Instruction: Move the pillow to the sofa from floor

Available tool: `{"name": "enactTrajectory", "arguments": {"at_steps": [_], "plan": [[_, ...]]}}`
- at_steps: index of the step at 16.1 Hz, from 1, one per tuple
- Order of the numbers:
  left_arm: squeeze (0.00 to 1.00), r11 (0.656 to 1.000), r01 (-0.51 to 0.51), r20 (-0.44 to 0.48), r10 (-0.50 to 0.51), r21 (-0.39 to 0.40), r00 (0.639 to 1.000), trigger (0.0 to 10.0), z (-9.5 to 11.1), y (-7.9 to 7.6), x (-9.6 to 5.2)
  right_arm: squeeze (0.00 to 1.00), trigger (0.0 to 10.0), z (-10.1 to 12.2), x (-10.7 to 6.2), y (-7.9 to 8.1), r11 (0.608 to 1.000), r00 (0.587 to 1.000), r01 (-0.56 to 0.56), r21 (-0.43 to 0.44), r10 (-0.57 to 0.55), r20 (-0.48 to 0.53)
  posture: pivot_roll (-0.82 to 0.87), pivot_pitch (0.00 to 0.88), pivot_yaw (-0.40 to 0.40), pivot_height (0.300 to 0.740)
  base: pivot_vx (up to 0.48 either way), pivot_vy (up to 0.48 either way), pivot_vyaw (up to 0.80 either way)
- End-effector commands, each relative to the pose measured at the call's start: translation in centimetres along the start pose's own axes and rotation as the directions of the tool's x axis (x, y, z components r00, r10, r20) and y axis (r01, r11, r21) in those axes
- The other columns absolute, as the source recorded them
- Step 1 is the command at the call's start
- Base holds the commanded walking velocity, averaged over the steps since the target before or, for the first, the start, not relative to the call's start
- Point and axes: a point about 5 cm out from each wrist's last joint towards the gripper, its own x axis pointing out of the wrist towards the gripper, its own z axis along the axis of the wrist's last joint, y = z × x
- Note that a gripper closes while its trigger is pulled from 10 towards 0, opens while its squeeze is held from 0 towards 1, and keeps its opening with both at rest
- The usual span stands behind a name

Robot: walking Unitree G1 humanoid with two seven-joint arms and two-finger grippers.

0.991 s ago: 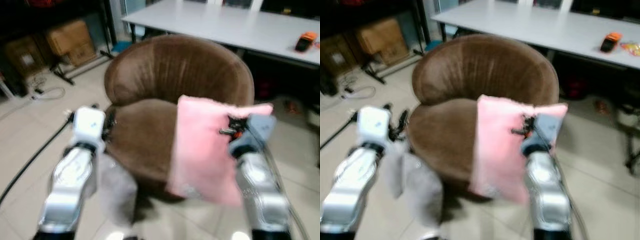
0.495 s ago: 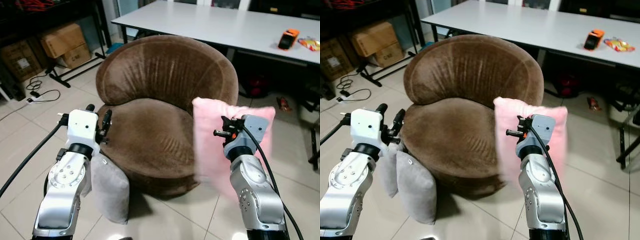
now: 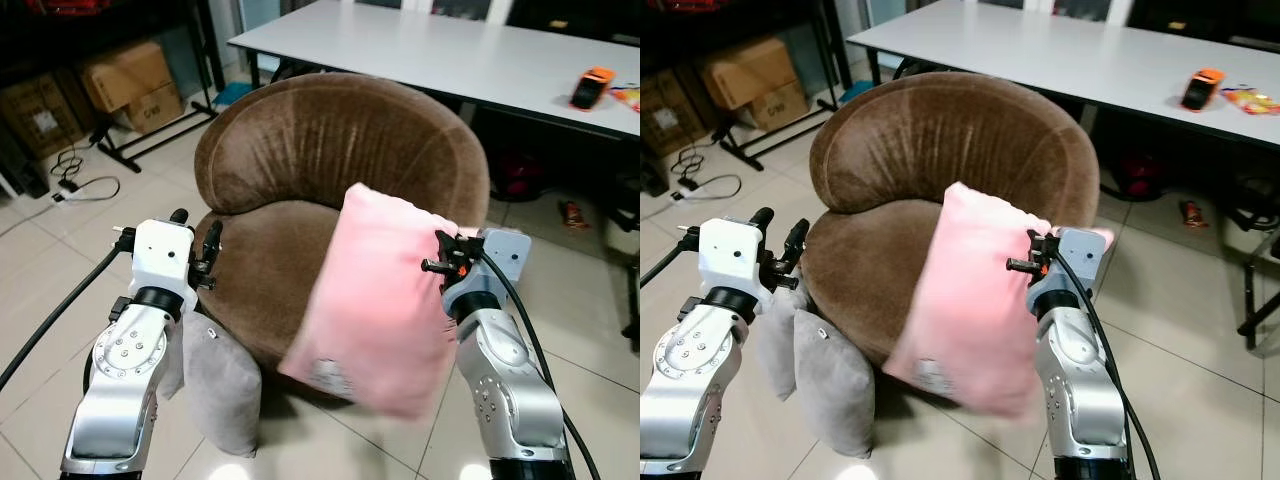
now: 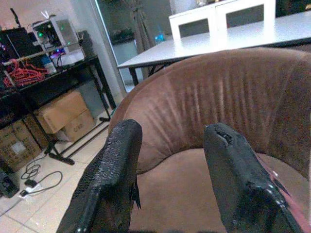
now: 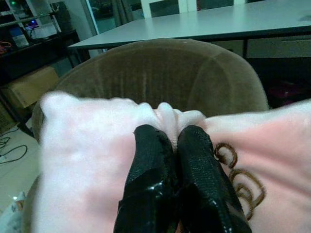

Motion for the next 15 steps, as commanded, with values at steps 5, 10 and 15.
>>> {"name": "enactTrajectory", "arguments": {"at_steps": [5,10,15], "plan": [[0.0,1.0,0.003,0.011,-0.003,0.008,1.0,10.0,0.27,-0.12,-0.23,0.0,10.0,1.02,0.5,0.29,1.0,0.998,-0.021,0.009,0.021,0.054,-0.04,0.0,0.03,0.74,0.337,0.0,0.0],[0.0,1.0,0.008,0.012,-0.008,0.016,1.0,10.0,0.27,-0.14,-0.15,0.0,10.0,0.98,0.67,0.17,1.0,0.999,-0.014,0.006,0.014,0.049,-0.04,0.0,0.033,0.74,0.336,0.0,0.0],[0.0,1.0,0.005,0.011,-0.005,0.02,1.0,10.0,0.22,-0.07,-0.28,0.0,10.0,0.97,0.76,0.77,0.997,0.996,-0.083,-0.007,0.083,0.032,-0.04,0.0,0.029,0.74,0.337,0.0,0.0]]}}
